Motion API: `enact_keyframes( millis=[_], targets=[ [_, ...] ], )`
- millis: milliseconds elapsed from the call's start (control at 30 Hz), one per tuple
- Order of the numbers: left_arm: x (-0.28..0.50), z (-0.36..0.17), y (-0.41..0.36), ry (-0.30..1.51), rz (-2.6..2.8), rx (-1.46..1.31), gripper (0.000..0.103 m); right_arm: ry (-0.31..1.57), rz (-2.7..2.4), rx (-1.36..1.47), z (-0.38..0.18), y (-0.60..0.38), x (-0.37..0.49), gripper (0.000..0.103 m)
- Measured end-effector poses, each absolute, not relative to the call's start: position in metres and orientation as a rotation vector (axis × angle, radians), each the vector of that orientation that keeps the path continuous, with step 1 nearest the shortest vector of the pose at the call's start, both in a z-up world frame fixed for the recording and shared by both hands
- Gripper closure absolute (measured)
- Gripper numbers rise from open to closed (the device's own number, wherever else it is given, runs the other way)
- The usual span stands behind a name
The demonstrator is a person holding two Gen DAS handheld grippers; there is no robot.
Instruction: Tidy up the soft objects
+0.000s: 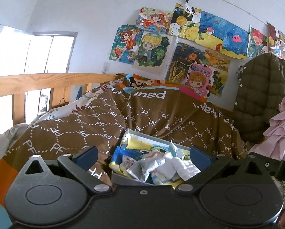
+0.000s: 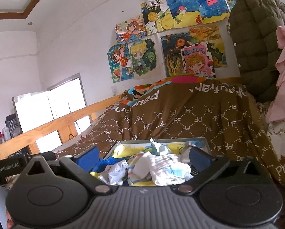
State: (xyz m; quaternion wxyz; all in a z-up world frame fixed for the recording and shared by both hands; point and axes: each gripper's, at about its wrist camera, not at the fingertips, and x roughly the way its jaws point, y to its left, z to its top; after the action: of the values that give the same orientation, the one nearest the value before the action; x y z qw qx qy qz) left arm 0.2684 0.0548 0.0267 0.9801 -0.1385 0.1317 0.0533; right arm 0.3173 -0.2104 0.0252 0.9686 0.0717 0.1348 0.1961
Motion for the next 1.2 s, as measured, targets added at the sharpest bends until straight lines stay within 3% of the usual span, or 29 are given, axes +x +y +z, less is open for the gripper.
enact_keyframes(
  millis=[1200],
  targets=[
    [0.182,-0.003,0.043,0.324,0.144,-0.247,0.001,0.275,0.28,0.144,0.001,-0.234,0.23,0.0]
  ],
)
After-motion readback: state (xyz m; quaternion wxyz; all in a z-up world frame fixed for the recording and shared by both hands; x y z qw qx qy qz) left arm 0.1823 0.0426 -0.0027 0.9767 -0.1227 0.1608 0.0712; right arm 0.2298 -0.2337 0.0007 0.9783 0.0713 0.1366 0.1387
